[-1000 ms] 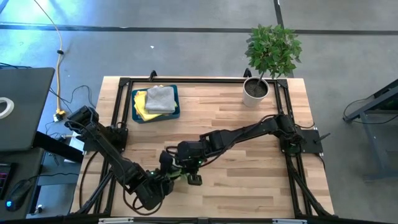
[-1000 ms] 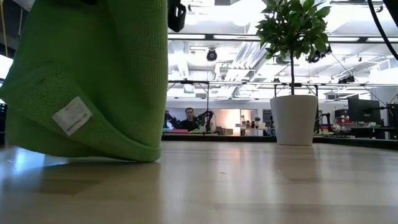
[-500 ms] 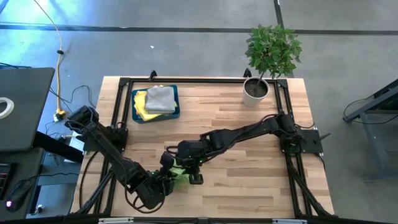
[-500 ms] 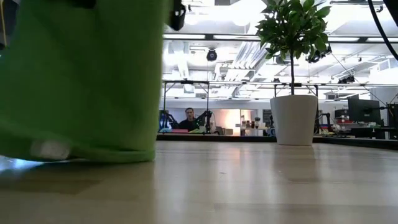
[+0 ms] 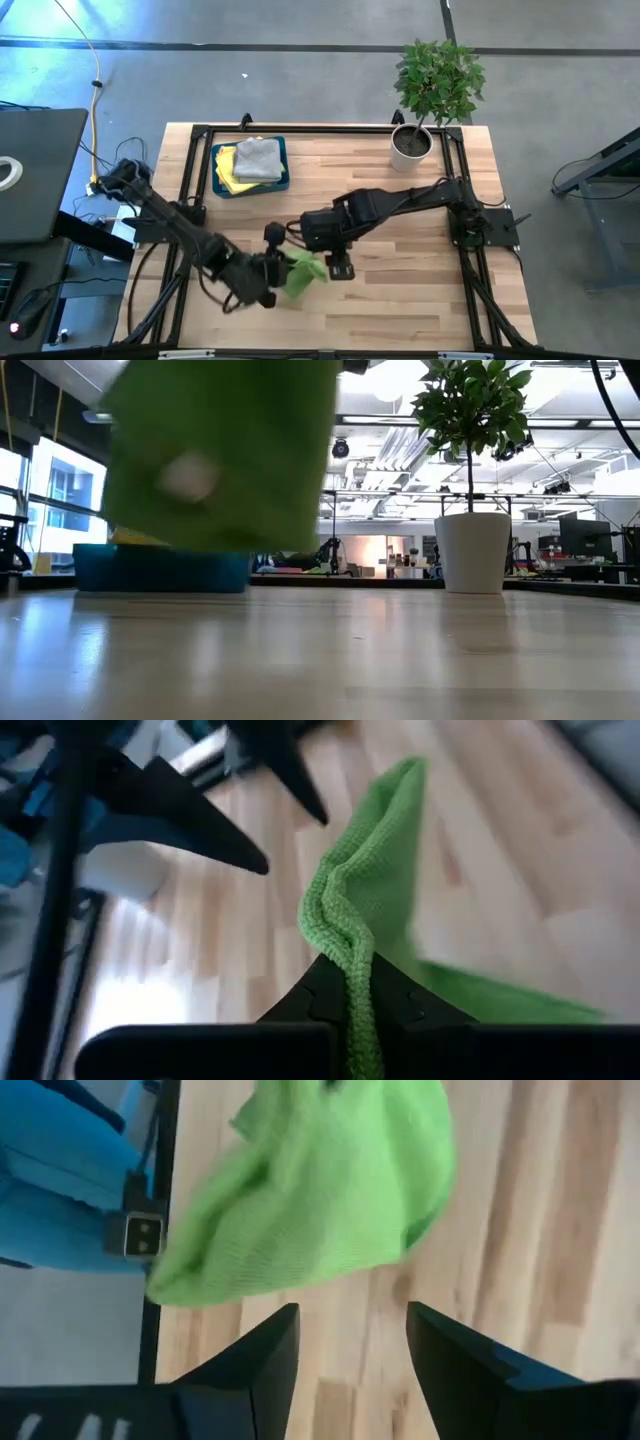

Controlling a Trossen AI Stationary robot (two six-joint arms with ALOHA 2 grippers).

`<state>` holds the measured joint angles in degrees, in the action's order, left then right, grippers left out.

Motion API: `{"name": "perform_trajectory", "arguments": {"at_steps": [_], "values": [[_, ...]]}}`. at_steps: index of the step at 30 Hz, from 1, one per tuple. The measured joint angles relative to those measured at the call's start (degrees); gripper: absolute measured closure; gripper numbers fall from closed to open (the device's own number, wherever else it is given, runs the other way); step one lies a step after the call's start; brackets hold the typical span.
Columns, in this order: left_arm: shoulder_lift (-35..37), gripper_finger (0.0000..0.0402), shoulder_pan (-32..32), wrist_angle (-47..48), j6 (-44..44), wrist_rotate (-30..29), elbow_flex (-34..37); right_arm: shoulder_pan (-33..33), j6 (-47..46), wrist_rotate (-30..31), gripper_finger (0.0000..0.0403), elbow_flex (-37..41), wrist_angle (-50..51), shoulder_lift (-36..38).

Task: Fold microfiber towels
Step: Put the folded green microfiber cloth into the blue bin

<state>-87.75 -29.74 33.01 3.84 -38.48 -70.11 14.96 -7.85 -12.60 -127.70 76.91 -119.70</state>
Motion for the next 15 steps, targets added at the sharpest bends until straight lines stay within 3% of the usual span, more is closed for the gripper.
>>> {"name": "perform_trajectory", "arguments": {"at_steps": [6, 11, 15], "values": [[7.36, 0.04, 11.27, -1.66, 2.4, 7.39, 0.31, 2.1, 5.71, -0.71, 0.0237, -5.84, 13.15, 1.19], [10.47, 0.04, 23.05, 3.08, 5.93, 10.32, 0.34, 4.24, 5.6, 7.9, 0.0244, -4.95, 11.21, 5.95], [9.88, 0.04, 32.95, 1.99, 6.32, 13.65, 0.37, 8.24, 2.18, 18.45, 0.0249, -3.32, 11.98, 11.19]]}}
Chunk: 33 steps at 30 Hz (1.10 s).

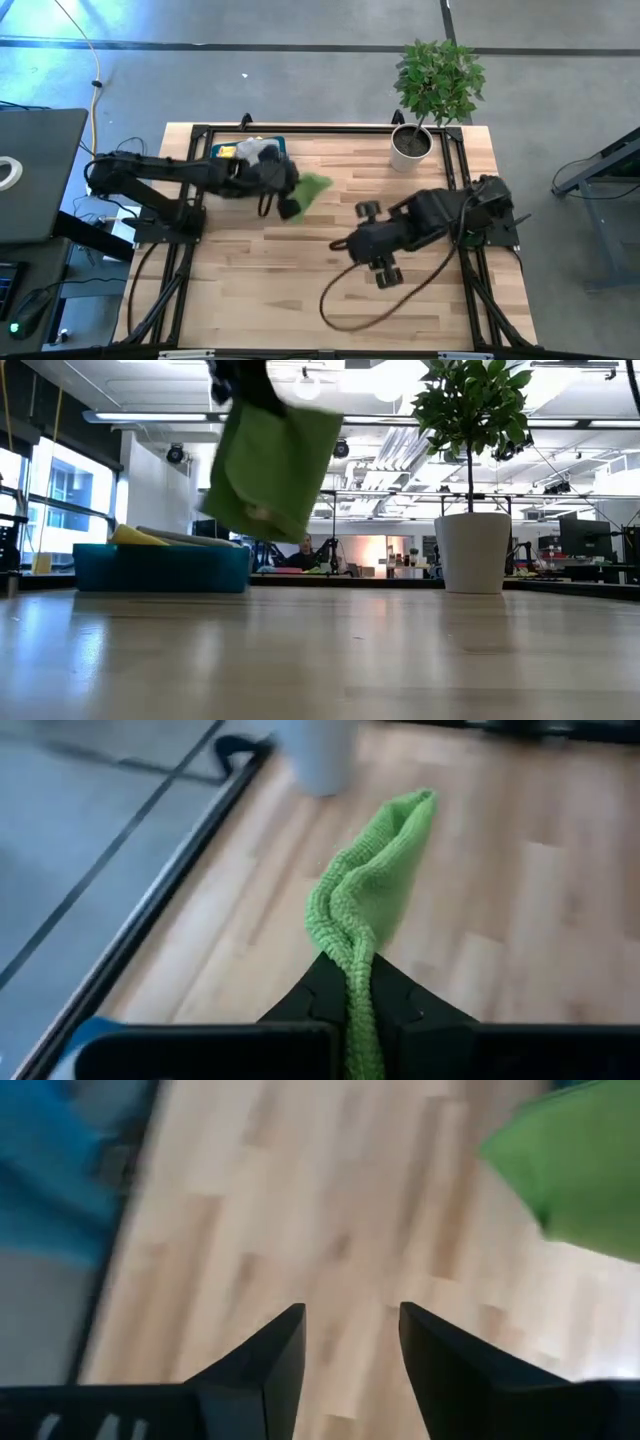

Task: Fold microfiber towels
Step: Put the folded green microfiber cloth into the blue bin

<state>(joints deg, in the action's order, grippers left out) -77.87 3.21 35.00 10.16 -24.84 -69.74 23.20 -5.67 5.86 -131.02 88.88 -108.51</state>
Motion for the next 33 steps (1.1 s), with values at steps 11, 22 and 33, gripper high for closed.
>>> {"name": "perform_trajectory", "arguments": {"at_steps": [11, 22, 33], "values": [[-5.22, 0.0396, 19.11, -9.58, 3.09, 0.87, -0.02, 6.12, -8.06, 21.26, 0.0249, 27.14, -14.96, 18.59], [-4.89, 0.0395, 28.67, 0.09, 8.82, -3.19, 1.35, 4.45, -4.94, 21.48, 0.0249, 79.88, -63.65, 47.04], [-0.4, 0.0394, 27.8, -0.36, 25.02, -13.81, 17.12, -1.51, 1.38, 16.33, 0.0249, 113.53, -109.84, 58.47]]}}
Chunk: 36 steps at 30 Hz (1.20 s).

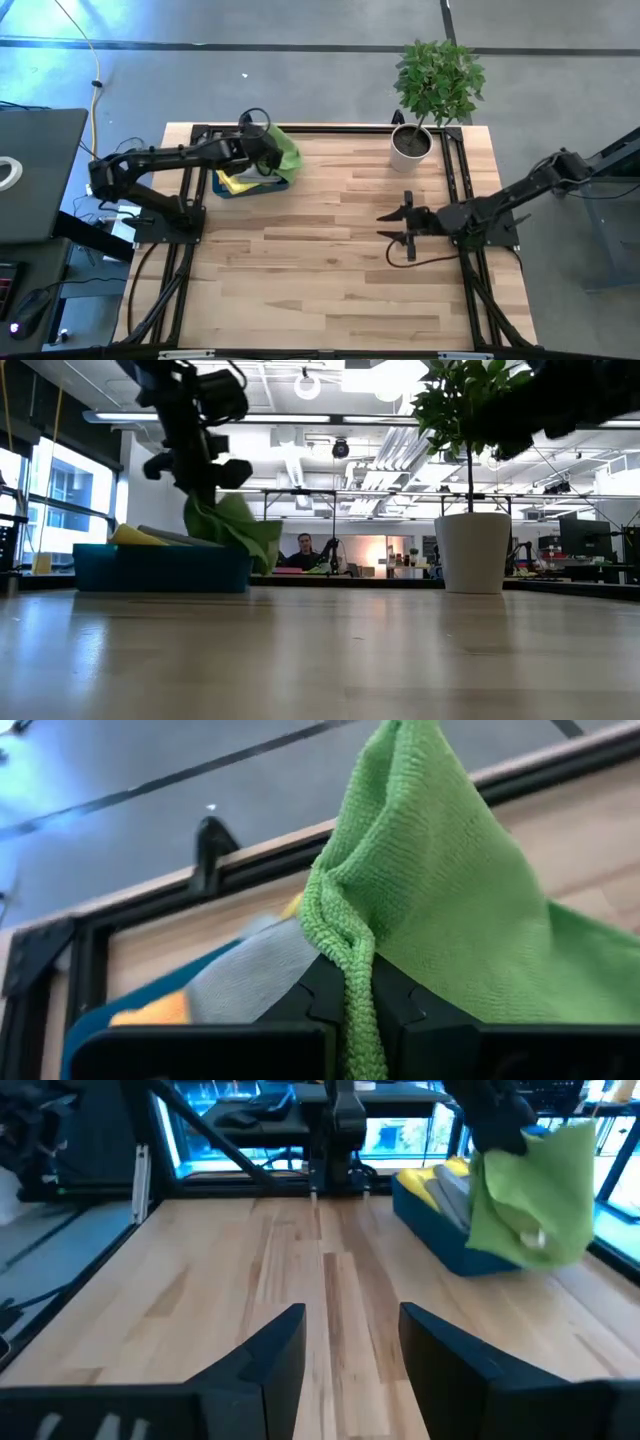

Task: Fold microfiber towels
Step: Put the folded green microfiber cloth into the blue bin

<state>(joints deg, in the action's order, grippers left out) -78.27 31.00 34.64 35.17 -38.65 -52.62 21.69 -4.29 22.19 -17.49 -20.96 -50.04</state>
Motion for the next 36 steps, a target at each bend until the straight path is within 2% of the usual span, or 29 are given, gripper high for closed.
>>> {"name": "perform_trajectory", "arguments": {"at_steps": [4, 9, 14, 21, 27, 36], "values": [[4.14, 0.0394, -0.97, 0.28, 5.88, -3.47, 4.53, -1.1, -2.1, -1.22, 0.0249, 3.19, -3.81, 0.04], [9.96, 0.0394, -3.73, 4.2, 18.7, -9.17, 10.69, -1.46, -3.15, -1.22, 0.0249, 3.78, -3.33, 0.0], [13.23, 0.0394, -7.51, 5.42, 30.02, -9.71, 17.26, -1.46, -1.78, -1.22, 0.0249, 3.78, -3.38, -0.09], [13.34, 0.0394, -10.0, 6.08, 37.72, -10.4, 22.4, -1.46, -3.43, -1.22, 0.0249, 3.78, -3.36, -0.09], [13.98, 0.0381, -10.5, 6.2, 37.47, -11.7, 22.42, -1.46, -6.02, -1.28, 0.0249, 3.78, -3.31, -0.09], [16.44, 0.0302, -10.27, 6.59, 21.92, -8.98, 21.73, -1.44, -6.37, -1.35, 0.0249, 3.78, -3.31, -0.11]]}}
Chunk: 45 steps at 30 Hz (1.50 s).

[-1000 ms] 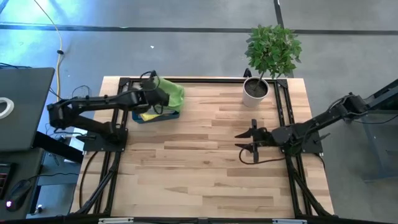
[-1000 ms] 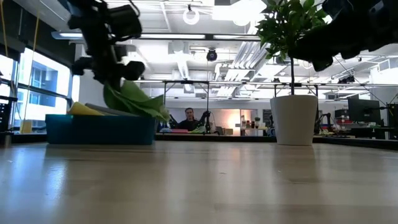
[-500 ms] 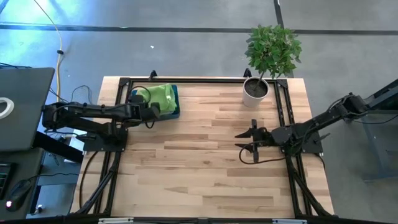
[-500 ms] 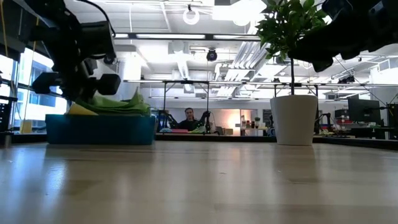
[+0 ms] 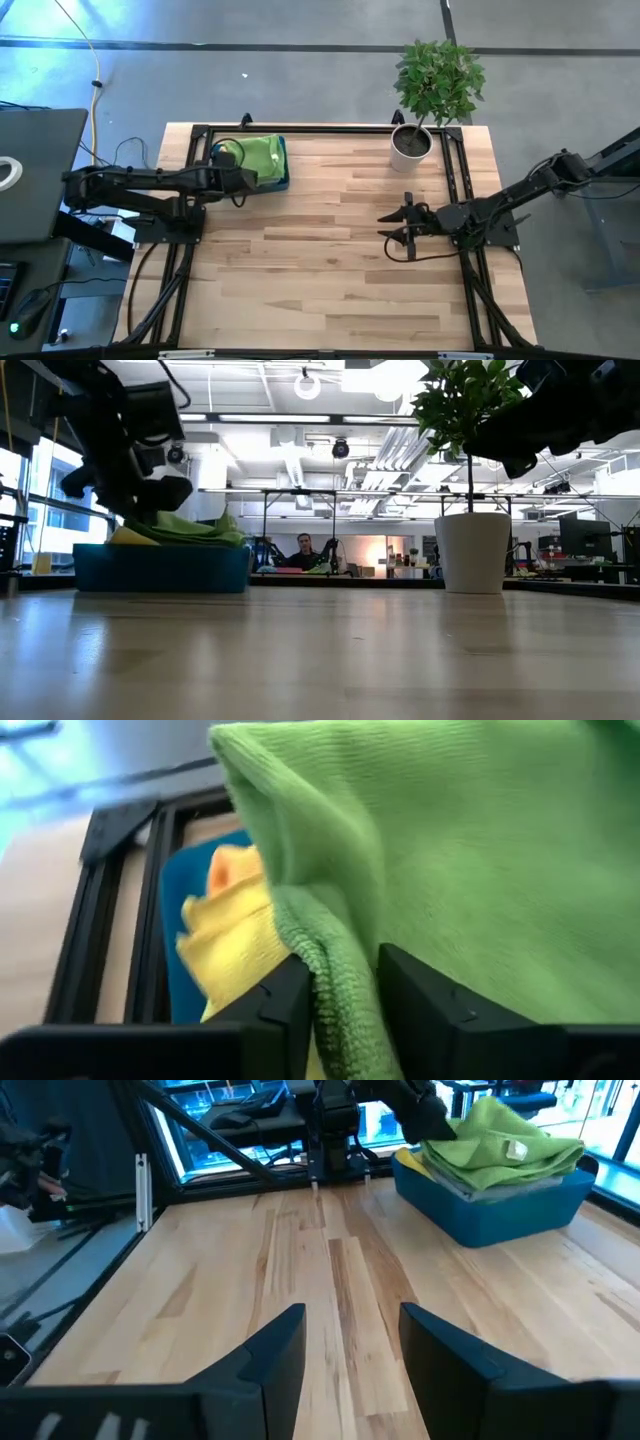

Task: Fold microfiber towels
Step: Put the folded green microfiber cloth into the blue bin, then return to Home Position

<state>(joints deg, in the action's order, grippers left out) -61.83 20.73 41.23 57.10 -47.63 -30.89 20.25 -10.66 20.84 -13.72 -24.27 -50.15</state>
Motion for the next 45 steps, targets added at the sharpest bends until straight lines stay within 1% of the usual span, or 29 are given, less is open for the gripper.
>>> {"name": "perform_trajectory", "arguments": {"at_steps": [2, 4, 7, 13, 15, 17, 18, 21, 22, 23, 25, 30, 34, 38, 41, 45], "values": [[1.03, 0.0288, 0.0, 0.66, -6.21, 1.4, -1.87, 0.0, -1.3, -0.02, 0.0249, 0.0, 0.0, 0.0], [1.91, 0.0277, 0.0, 3.46, -11.16, 2.51, -4.55, 0.01, -2.69, -0.04, 0.0249, 0.0, 0.02, 0.0], [3.2, 0.0269, 0.0, 9.17, -12.17, 1.98, -9.65, 0.02, -4.44, -0.04, 0.0249, 0.0, 0.14, 0.0], [5.38, 0.0269, 0.0, 21.94, -12.34, -4.18, -17.87, 0.02, -4.35, -0.04, 0.0249, 0.0, 1.64, 0.0], [6.31, 0.0269, 0.0, 24.84, -12.32, -4.31, -19.35, 0.02, -4.35, 0.05, 0.0249, 0.02, 2.51, 0.0], [7.58, 0.0269, -0.4, 24.92, -12.55, -2.37, -19.85, 0.02, -4.58, 0.34, 0.0249, 0.02, 3.77, 0.0], [8.17, 0.0269, -0.87, 24.92, -13.74, -0.39, -19.85, 0.02, -4.92, 0.39, 0.0249, 0.02, 4.32, 0.0], [9.98, 0.0269, -3.17, 26.45, -22.22, 7.34, -19.81, 0.02, -6.15, 0.46, 0.0249, 0.02, 4.77, 0.0], [11.05, 0.0269, -4.14, 27.27, -23.32, 9.31, -19.76, 0.02, -6.25, 0.5, 0.0249, 0.02, 4.73, 0.0], [12.29, 0.0269, -5.08, 27.72, -23.41, 10.21, -19.78, 0.02, -6.2, 0.58, 0.0249, 0.02, 4.74, 0.0], [15.33, 0.0269, -7.28, 28.45, -22.04, 10.24, -19.78, 0.0, -5.26, 0.61, 0.0249, 0.02, 4.74, 0.0], [25.78, 0.0269, -14.02, 28.08, -15.14, 7.36, -19.18, 0.0, -2.34, 0.63, 0.0249, 0.02, 4.76, 0.0], [34.4, 0.0269, -19.81, 23.12, -12.69, 6.44, -14.33, 0.0, -2.3, 0.63, 0.0249, 0.02, 4.81, 0.0], [40.54, 0.0269, -24.39, 10.84, -15.32, 9.2, -5.41, 0.0, -0.91, 0.63, 0.0249, 0.02, 4.79, 0.0], [42.57, 0.0269, -26.85, -3.34, -20.01, 12.17, 2.27, 0.0, -0.87, 0.36, 0.0249, 0.02, 4.81, 0.0], [42.33, 0.0269, -28.61, -27.44, -29.41, 17.6, 11.98, 0.0, -0.85, -2.39, 0.0249, 0.02, 4.77, 0.0]]}}
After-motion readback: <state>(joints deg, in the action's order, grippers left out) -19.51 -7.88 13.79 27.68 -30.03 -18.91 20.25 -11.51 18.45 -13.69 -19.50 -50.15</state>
